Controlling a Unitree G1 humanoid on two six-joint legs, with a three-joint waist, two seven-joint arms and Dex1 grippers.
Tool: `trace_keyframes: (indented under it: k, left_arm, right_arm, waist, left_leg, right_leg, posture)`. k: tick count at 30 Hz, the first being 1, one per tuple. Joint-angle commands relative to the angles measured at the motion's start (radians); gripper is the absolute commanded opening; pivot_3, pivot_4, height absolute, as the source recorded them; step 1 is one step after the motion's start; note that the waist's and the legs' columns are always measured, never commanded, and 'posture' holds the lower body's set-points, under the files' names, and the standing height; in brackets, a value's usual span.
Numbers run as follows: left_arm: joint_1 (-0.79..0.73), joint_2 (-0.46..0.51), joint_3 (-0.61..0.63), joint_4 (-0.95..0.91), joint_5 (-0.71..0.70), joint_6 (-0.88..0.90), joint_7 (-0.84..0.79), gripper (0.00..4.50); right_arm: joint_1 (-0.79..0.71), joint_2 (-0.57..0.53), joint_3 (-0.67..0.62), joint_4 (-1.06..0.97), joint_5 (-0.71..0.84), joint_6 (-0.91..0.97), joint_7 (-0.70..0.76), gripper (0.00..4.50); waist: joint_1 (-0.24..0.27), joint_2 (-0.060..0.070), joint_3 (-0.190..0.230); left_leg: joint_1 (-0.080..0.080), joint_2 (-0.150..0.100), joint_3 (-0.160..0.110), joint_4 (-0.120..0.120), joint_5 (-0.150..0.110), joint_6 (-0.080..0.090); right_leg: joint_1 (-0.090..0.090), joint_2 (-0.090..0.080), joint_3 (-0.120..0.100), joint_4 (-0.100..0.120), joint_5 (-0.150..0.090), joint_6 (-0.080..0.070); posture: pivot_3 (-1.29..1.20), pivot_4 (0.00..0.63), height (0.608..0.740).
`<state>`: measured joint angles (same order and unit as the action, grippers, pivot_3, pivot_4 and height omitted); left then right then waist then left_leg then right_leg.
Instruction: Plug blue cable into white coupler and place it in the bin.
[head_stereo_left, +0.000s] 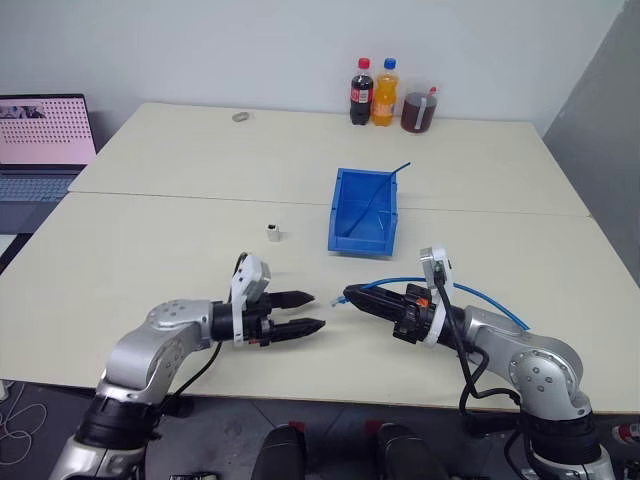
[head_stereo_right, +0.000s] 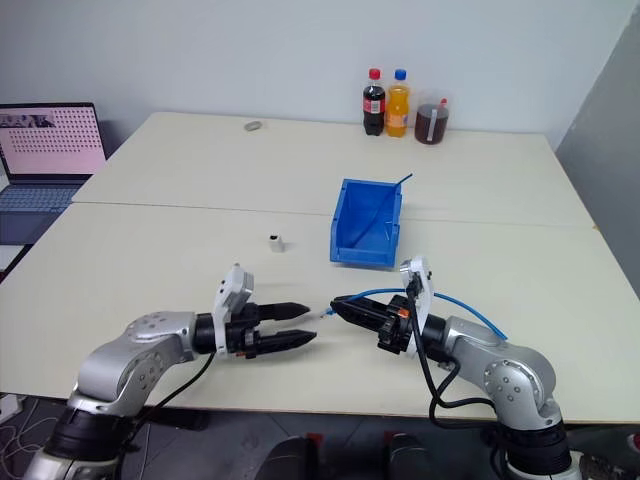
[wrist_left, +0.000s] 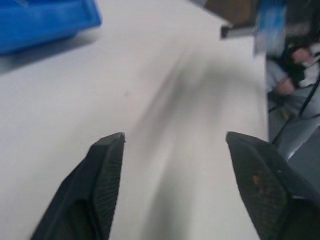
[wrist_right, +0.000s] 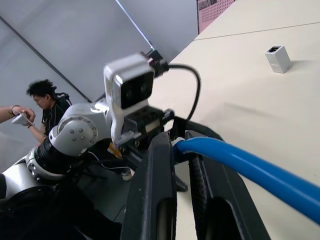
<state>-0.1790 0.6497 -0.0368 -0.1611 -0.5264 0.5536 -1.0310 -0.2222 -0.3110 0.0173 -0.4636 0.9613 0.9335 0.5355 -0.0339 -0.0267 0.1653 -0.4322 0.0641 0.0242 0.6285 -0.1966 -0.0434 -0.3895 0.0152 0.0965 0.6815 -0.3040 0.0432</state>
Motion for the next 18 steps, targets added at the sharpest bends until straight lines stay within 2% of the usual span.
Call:
trace_keyframes:
  k: [1,2,8,14,18]
  left_arm:
    - [0.024,-0.043,0.081,-0.011,0.092,-0.110,0.169,4.33]
    - [0.028,-0.060,0.089,-0.002,0.117,-0.128,0.215,4.50]
    - [-0.057,-0.185,0.102,0.117,0.270,-0.148,0.510,4.50]
    - [-0.233,-0.239,0.080,0.320,0.343,-0.109,0.621,4.50]
    - [-0.327,-0.253,0.070,0.435,0.369,-0.118,0.629,4.50]
  right_arm:
    - [-0.008,-0.004,-0.018,-0.019,-0.010,-0.041,-0.005,0.09]
    - [-0.008,-0.005,-0.018,-0.016,-0.014,-0.047,-0.007,0.08]
    - [-0.031,0.006,-0.012,0.022,-0.063,-0.086,-0.025,0.08]
    - [-0.064,0.015,-0.003,0.056,-0.100,-0.115,-0.027,0.08]
    - [-0.067,0.019,0.000,0.059,-0.111,-0.124,-0.030,0.08]
  waist:
    - [0.002,0.000,0.000]
    - [0.003,0.000,0.000]
    - [0.003,0.000,0.000]
    - [0.003,-0.001,0.000]
    - [0.003,-0.001,0.000]
  left_leg:
    - [0.000,0.000,0.000,0.000,0.000,0.000]
    - [0.000,0.000,0.000,0.000,0.000,0.000]
    - [0.000,0.000,0.000,0.001,0.000,0.000]
    - [0.000,-0.001,-0.001,0.001,0.000,0.000]
    - [-0.001,-0.001,0.000,0.000,0.000,0.000]
  right_leg:
    - [0.000,0.000,0.000,0.000,0.000,0.000]
    - [0.000,0.000,0.000,0.000,0.000,0.000]
    - [0.000,0.000,0.000,0.000,0.000,0.001]
    - [0.001,0.001,0.000,0.000,0.001,0.001]
    - [0.000,0.001,0.000,0.000,0.001,0.000]
  posture:
    - [0.00,0.150,0.740]
    - [0.00,0.150,0.740]
    - [0.00,0.150,0.740]
    - [0.00,0.150,0.740]
    - [0.00,0.150,0.740]
